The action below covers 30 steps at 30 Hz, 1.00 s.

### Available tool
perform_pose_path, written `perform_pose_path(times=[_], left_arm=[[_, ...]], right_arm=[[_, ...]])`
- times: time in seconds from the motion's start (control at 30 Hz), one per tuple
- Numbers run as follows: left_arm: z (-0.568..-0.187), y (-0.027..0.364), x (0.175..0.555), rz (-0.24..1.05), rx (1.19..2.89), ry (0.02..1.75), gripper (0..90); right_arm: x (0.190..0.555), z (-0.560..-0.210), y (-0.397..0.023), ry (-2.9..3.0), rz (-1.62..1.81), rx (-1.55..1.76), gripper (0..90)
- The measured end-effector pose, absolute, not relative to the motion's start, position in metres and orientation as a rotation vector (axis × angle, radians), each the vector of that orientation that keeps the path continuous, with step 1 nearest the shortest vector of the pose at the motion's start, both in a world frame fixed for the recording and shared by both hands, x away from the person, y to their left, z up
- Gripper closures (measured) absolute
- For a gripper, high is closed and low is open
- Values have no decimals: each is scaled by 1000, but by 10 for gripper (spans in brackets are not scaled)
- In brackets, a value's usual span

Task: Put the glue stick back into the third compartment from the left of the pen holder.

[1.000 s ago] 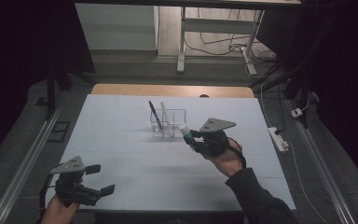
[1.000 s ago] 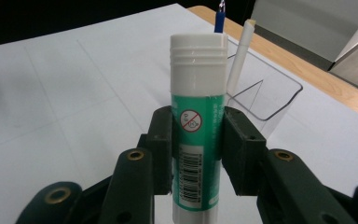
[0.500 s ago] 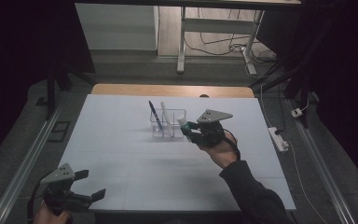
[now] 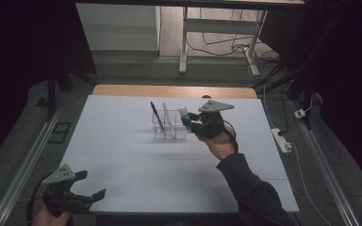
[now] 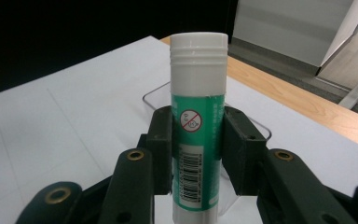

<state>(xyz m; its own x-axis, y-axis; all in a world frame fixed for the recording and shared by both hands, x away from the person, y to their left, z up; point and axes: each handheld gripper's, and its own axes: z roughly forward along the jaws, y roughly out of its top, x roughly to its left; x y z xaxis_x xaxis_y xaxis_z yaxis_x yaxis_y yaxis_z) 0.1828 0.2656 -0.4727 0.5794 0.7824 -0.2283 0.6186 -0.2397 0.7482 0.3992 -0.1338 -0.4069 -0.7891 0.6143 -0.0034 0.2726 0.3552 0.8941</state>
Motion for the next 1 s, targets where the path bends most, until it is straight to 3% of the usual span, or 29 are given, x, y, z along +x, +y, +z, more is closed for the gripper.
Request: perform_pose_path(times=[0.43, 1.0], left_arm=[[-473, 265, 184, 226, 1967, 1121, 0], [-474, 266, 185, 217, 1966, 1118, 0]], right_arm=[[424, -404, -122, 2231, 1440, 825, 660], [454, -436, -102, 2209, 1400, 882, 660]])
